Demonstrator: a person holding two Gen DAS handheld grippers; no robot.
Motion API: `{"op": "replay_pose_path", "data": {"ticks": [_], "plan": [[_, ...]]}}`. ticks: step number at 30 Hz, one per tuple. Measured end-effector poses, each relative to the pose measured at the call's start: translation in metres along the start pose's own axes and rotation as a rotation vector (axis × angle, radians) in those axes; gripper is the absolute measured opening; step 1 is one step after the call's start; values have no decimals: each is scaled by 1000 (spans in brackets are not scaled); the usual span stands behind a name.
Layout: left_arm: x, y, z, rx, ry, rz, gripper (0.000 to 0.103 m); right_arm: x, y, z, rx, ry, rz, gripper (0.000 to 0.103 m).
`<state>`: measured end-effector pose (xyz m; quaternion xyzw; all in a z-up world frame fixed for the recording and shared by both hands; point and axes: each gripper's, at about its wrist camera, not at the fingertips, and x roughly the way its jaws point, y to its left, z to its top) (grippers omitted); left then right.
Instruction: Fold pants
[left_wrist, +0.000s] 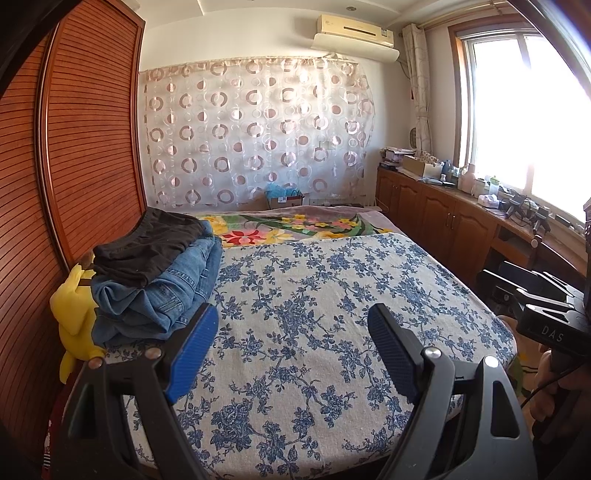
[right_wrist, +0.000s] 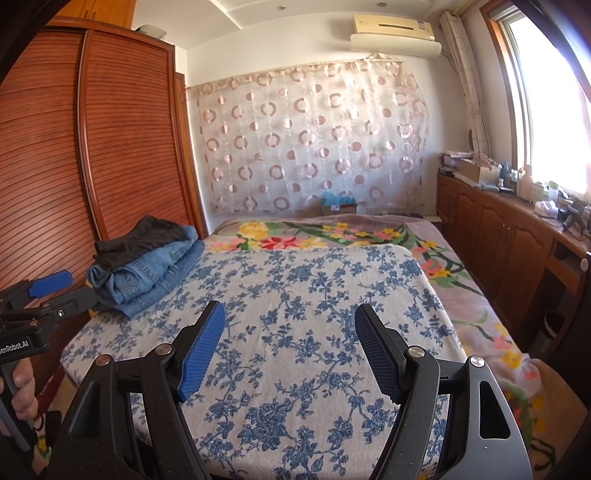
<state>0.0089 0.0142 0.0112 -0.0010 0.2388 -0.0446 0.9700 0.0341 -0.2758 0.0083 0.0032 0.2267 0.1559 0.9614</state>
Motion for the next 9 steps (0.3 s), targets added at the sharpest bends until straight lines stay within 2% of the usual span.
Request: {"op": "replay_pose_path", "data": {"ticks": [9], "plan": [[0, 0, -1, 0, 0, -3, 84, 0, 0, 0, 1, 0, 0, 75]]}}
